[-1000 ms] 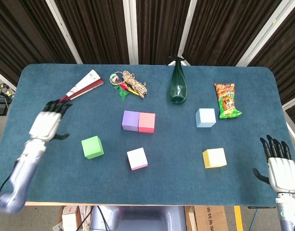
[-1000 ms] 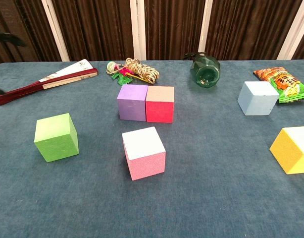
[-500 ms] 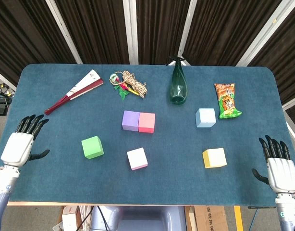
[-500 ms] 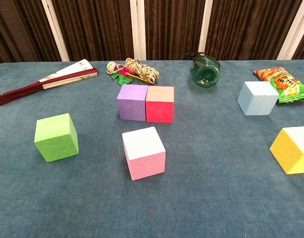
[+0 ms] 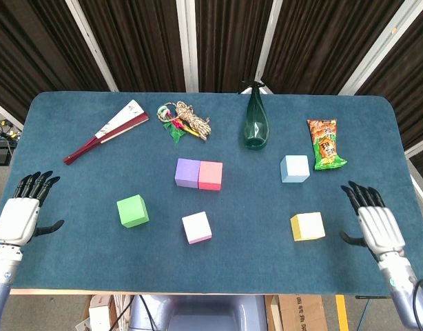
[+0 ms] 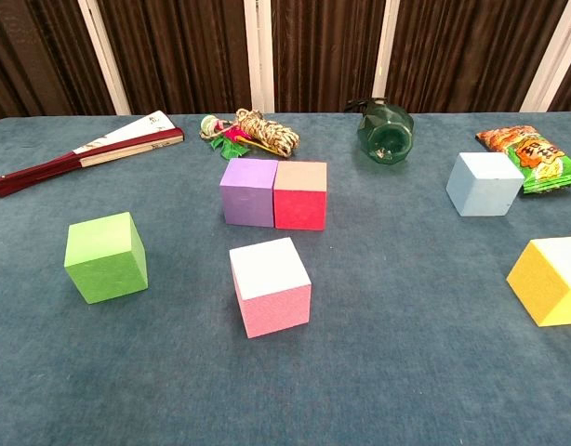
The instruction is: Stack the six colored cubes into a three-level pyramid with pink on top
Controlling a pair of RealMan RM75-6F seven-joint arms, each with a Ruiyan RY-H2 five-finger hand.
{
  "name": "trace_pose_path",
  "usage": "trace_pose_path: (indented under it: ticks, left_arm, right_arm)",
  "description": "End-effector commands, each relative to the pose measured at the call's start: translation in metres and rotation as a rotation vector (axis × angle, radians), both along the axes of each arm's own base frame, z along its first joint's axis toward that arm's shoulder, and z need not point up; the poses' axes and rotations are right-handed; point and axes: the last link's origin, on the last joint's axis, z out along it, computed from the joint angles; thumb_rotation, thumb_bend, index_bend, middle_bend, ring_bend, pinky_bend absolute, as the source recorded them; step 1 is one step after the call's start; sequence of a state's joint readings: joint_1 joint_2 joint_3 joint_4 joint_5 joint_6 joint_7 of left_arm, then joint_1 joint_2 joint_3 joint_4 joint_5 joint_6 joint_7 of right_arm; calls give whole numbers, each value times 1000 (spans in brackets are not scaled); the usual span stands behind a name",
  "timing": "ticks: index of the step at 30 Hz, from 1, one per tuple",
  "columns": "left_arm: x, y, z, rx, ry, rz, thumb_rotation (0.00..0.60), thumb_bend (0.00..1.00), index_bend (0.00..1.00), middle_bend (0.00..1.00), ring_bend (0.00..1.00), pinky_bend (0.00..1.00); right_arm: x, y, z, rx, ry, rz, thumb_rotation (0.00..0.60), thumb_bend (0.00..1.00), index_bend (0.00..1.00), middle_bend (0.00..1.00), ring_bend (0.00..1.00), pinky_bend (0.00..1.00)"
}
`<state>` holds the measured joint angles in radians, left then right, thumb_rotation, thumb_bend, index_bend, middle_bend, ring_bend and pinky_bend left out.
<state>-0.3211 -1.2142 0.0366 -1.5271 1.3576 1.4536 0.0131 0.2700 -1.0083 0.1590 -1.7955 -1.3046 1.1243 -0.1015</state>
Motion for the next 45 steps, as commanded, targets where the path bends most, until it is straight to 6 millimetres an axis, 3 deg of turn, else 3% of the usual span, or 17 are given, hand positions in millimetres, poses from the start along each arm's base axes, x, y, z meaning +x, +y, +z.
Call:
trace_pose_path:
  ticks: [1,9,16,23,27,36,45]
  left_arm:
    - [0,2,1,-2,11,15,600,203,140,47,0,36]
    - [5,0,2,29,-5,-14,600,203,133,32,0,32]
    - [6,-2,2,69,-12,-54,600,203,102,0,0,0]
    - [8,0,5,154,-65,-100,600,202,98,0,0,0]
    - [4,1,6,153,-58,-70,600,203,98,0,0,0]
    - [4,3,10,196,-63,-66,600,203,99,0,0,0]
    - [5,1,10,238,-72,-85,600,203,99,0,0,0]
  right_arm:
    - [45,-43,10,67,-7,3,600,240,86,3,63,36]
    - [88,-86,-10,120,49,-15,600,240,86,3,64,36]
    - [102,-108,-41,176,125,-56,600,240,86,6,64,36]
    - [117,-126,-72,237,90,-114,600,240,86,11,64,36]
    - [120,-138,-82,221,99,-136,600,239,87,12,64,36]
    - [111,-170,-83,155,126,-221,600,240,104,32,64,31]
    - [95,-183,-85,173,160,-240,600,240,133,90,64,20]
